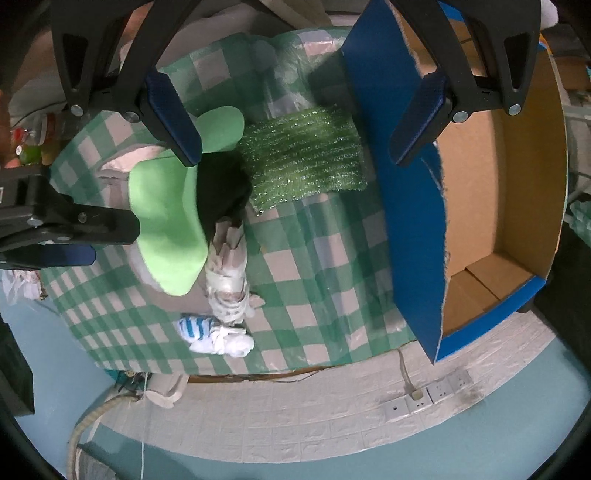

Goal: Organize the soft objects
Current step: 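Lower the right tool toward the light green cloth on the pile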

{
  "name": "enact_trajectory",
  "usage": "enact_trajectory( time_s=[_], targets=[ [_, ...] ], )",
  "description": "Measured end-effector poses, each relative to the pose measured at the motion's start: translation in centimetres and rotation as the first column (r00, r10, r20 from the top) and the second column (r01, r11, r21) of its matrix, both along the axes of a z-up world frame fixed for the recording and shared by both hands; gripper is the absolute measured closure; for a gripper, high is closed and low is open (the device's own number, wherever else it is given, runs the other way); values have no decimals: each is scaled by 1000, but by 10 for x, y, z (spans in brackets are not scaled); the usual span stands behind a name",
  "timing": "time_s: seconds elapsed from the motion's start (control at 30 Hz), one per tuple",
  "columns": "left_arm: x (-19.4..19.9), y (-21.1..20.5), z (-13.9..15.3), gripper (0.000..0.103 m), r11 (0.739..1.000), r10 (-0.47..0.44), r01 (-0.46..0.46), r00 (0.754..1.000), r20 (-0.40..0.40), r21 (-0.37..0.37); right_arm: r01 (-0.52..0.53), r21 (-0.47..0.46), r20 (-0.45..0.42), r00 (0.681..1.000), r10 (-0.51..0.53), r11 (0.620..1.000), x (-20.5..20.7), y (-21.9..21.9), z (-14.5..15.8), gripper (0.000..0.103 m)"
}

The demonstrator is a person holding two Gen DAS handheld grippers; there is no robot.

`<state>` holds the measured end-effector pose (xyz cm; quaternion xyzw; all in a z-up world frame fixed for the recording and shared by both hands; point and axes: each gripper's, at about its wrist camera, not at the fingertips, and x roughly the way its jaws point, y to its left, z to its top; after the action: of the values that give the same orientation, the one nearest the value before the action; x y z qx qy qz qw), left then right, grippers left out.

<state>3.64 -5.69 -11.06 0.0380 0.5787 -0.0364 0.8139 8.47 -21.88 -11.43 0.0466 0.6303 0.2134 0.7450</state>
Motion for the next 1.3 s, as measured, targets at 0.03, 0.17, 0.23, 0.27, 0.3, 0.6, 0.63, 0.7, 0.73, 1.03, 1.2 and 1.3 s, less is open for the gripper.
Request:
enact_trajectory(
  time_s=[0.03, 0.17, 0.23, 0.27, 0.3, 0.6, 0.63, 0.7, 0.73, 1.03, 1.2, 1.3],
  targets=[
    [0, -1, -3, 2, 1000, 1, -1, 1000, -2, 7, 3, 3, -11, 1000, -3, 1000, 0, 1, -2, 10],
    [3, -2, -11, 4, 1000, 11, -10, 1000, -5, 15, 0, -8, -31, 1000, -1, 1000, 2, 6, -9, 14],
    [4, -4, -14, 4, 1000, 11, -11, 1000, -9, 17, -3, -18, -32, 999, 3, 1000, 3, 8, -13, 16],
    [4, -4, -15, 4, 1000, 12, -12, 1000, -10, 19, -3, -20, -37, 999, 2, 1000, 4, 9, -15, 17],
    [5, -5, -17, 6, 1000, 12, -11, 1000, -11, 20, -3, -19, -42, 999, 3, 1000, 4, 9, -17, 19],
    [7, -11, -27, 11, 999, -5, 5, 1000, 0, 31, -6, 27, -71, 997, 8, 1000, 8, 17, -30, 46],
    [7, -12, -27, 11, 999, -10, 10, 1000, 3, 31, -8, 32, -74, 997, 11, 999, 9, 18, -32, 49],
    [7, -14, -28, 11, 999, -19, 19, 1000, 5, 31, -10, 31, -81, 997, 12, 999, 10, 20, -35, 56],
    [7, -16, -29, 11, 999, -24, 24, 1000, 7, 35, -9, 28, -85, 996, 11, 1000, 10, 20, -37, 56],
    [7, -13, -27, 11, 1000, -17, 17, 1000, 17, 15, -17, 67, -121, 992, 25, 998, 8, 20, -41, 95],
    [7, -11, -25, 11, 1000, -18, 18, 1000, 17, 5, -31, 91, -75, 996, 38, 995, 4, 21, -21, 96],
    [8, -10, -23, 11, 1000, -7, 7, 1000, 15, -12, -43, 96, -35, 998, 46, 994, 2, 20, -5, 96]
  ],
)
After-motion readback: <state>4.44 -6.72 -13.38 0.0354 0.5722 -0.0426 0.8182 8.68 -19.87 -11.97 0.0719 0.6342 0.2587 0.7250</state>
